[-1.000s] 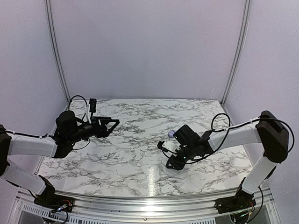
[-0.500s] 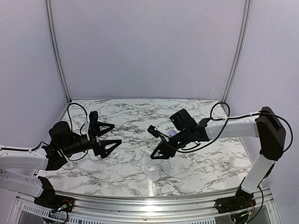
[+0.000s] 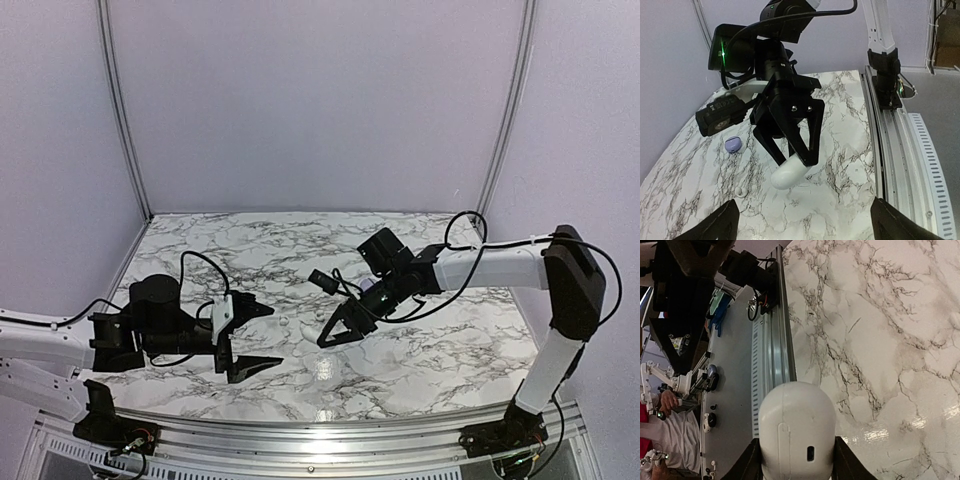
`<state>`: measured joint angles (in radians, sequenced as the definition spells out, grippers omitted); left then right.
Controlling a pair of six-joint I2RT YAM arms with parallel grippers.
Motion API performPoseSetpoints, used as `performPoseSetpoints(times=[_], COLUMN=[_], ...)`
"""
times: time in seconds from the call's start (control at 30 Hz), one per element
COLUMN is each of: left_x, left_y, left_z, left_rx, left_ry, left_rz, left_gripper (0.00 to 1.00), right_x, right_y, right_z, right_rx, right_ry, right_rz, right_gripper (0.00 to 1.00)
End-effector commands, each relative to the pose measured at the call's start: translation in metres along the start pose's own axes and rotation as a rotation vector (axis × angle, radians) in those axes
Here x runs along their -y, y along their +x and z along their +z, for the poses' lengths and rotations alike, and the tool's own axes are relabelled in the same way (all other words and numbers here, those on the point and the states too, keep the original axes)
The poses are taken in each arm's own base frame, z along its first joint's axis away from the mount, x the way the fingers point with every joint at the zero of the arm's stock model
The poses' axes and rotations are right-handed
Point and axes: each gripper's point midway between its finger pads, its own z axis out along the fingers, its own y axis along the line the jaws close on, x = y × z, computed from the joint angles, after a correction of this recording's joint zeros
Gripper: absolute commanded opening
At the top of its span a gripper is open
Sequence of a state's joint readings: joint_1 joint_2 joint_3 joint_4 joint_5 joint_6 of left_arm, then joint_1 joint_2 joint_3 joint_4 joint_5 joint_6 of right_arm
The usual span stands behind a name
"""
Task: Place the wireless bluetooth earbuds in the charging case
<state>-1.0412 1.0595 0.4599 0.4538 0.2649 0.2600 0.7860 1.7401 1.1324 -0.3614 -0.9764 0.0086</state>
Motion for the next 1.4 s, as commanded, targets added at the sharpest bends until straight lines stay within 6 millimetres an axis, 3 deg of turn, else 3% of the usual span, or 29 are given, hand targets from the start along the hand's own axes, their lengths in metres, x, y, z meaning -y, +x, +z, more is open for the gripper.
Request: performPoseSetpoints(times=[0.0,0.2,0.4,0.93,1.17,1.23,1.37], left_x=[0.003,0.013,0.022,0.039,0.042,0.043,0.042], left_y=[-0.001,0.025,0.015,0.021,0.015,0.014,0.012], left_z=[0.004,0.021,0.028,0.044,0.045,0.045,0.044], left_rx=[-0.121,-0.341,-0.318,-0.371,-0.355,-0.348,-0.34], left_ry=[-0.008,0.048,0.094,0.162,0.177,0.179,0.172], left_rz=[0.142,0.267,0.31,0.442,0.441,0.434,0.406], left_gripper=[0.89,0.7,0.64,0.44,0.25,0.17,0.09], right_x=[-0.019,-0.035,-0.045,-0.061,-0.062,-0.063,-0.062], right_y=[0.001,0.007,0.01,0.013,0.012,0.011,0.001], right_z=[0.006,0.018,0.025,0.034,0.034,0.033,0.027], right_rx=[-0.039,-0.089,-0.104,-0.134,-0.135,-0.132,-0.12], right_ry=[-0.106,-0.174,-0.235,-0.306,-0.325,-0.325,-0.274], right_rz=[0.029,0.002,0.01,0.003,0.003,-0.005,-0.053], right_gripper=[0.34,0.34,0.34,0.35,0.36,0.39,0.6])
